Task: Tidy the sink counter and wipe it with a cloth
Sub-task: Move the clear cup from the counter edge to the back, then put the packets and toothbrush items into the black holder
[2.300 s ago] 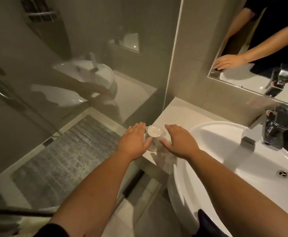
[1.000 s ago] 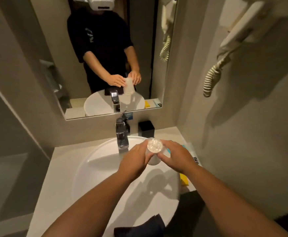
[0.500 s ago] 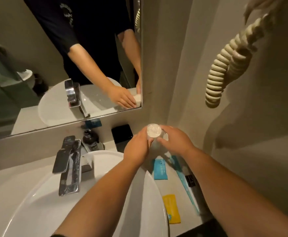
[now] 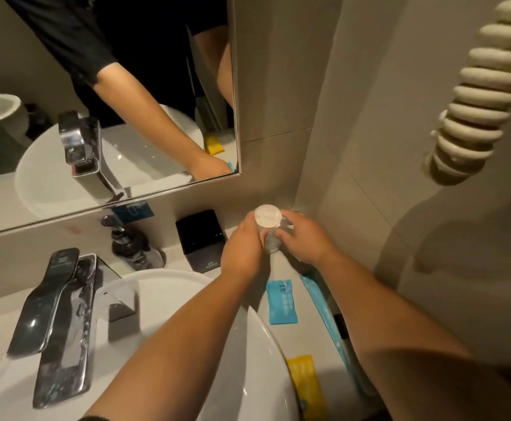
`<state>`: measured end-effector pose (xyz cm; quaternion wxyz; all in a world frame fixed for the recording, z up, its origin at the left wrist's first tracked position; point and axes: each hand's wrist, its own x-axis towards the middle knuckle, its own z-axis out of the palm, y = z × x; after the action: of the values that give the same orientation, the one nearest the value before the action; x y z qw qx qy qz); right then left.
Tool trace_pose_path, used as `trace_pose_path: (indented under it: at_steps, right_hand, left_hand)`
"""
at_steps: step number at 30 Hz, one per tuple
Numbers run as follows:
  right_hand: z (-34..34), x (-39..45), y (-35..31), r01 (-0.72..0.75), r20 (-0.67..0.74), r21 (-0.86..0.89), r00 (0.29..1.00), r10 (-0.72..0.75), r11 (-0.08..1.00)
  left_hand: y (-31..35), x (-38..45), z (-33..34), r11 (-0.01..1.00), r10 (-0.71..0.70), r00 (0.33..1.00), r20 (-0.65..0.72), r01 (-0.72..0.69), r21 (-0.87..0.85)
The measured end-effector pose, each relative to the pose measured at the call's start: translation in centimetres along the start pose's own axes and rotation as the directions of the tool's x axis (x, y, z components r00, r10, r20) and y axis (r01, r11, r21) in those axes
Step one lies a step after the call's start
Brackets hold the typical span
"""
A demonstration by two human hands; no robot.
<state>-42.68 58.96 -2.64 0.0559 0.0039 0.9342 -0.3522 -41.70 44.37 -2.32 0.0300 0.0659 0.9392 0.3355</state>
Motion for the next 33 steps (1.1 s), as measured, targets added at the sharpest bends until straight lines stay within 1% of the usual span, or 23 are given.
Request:
trace_pose_path:
  at_steps: [3,7,8,10,11,12,13,14,15,16,17,20,22,25,27,29,31,33]
  right_hand:
    - [0.0,0.0,-0.1,-0.017,-0.004,0.032,1.000,0.017,0.999]
    - [-0.7,-0.6,-0.2,-0.084,0.038,0.021,0.996,0.083,0.996]
    - [-1.0,-1.2,-0.4,-0.095,0.024,0.034,0.995,0.095,0.995]
    - [-1.6,-3.1,-1.1,-0.103,-0.076,0.047,0.991,0.106,0.994]
    - [-1.8,-4.4,-1.5,-0.099,-0.155,0.024,0.983,0.102,0.995]
    - [-1.7,-5.9,-1.8,-0.107,-0.224,-0.022,0.970,0.099,0.994]
    - [-1.4,-7.4,-2.0,-0.127,-0.260,-0.082,0.960,0.102,0.988]
    - [-0.9,-8.9,-2.1,-0.154,-0.245,-0.160,0.963,0.112,0.975]
    - [0.0,-10.1,-2.1,-0.170,-0.186,-0.259,0.975,0.123,0.951]
    - [1.0,-11.0,-2.0,-0.172,-0.107,-0.357,0.984,0.143,0.918]
    - [2.1,-11.4,-1.9,-0.179,-0.049,-0.419,0.983,0.175,0.890]
    - [4.5,-10.9,-1.8,-0.292,-0.017,-0.447,0.948,0.319,0.846]
    - [5.5,-10.2,-1.8,-0.334,-0.024,-0.461,0.931,0.365,0.822]
    - [6.3,-9.7,-1.3,-0.396,-0.011,-0.339,0.909,0.417,0.854]
    - [6.0,-9.5,-1.3,-0.424,0.049,-0.210,0.895,0.443,0.881]
    - [4.2,-9.7,-2.0,-0.452,0.077,-0.048,0.887,0.454,0.891]
    - [1.4,-10.9,-2.8,-0.480,0.075,0.098,0.877,0.475,0.872]
    - [-1.2,-13.3,-3.1,-0.489,0.093,0.164,0.872,0.480,0.857]
  left_hand:
    - [-0.2,0.5,0.3,1.000,-0.011,1.000,0.011,0.011,0.009]
    - [-0.2,0.2,0.0,0.997,-0.059,0.997,0.044,0.056,0.057]
    - [0.0,-0.4,-0.4,0.997,-0.059,0.997,0.053,0.056,0.060]
    - [0.3,-2.4,-1.8,0.997,0.006,0.998,0.062,-0.010,0.070]
    - [0.1,-3.7,-2.6,0.992,0.077,0.995,0.069,-0.084,0.097]
    - [-0.4,-5.0,-3.4,0.972,0.158,0.982,0.100,-0.173,0.162]
    - [-1.2,-6.3,-4.1,0.933,0.229,0.961,0.155,-0.262,0.248]
    - [-2.2,-7.5,-4.7,0.882,0.277,0.936,0.217,-0.337,0.329]
    - [-3.4,-8.3,-5.0,0.834,0.303,0.915,0.266,-0.390,0.391]
    - [-4.7,-8.9,-5.2,0.804,0.311,0.906,0.287,-0.412,0.428]
    - [-5.8,-9.3,-5.2,0.787,0.324,0.902,0.287,-0.425,0.448]
    - [-7.8,-9.3,-4.8,0.770,0.365,0.894,0.261,-0.447,0.455]
    - [-8.0,-9.2,-4.7,0.761,0.398,0.883,0.250,-0.470,0.448]
    - [-8.1,-9.0,-4.5,0.732,0.441,0.864,0.244,-0.503,0.459]
    - [-8.3,-9.0,-4.3,0.728,0.460,0.857,0.232,-0.513,0.455]
    - [-8.6,-8.9,-4.3,0.724,0.468,0.855,0.225,-0.517,0.458]
    - [-8.5,-9.0,-4.3,0.721,0.467,0.854,0.231,-0.519,0.460]
    - [-8.5,-9.0,-4.4,0.715,0.476,0.849,0.228,-0.525,0.461]
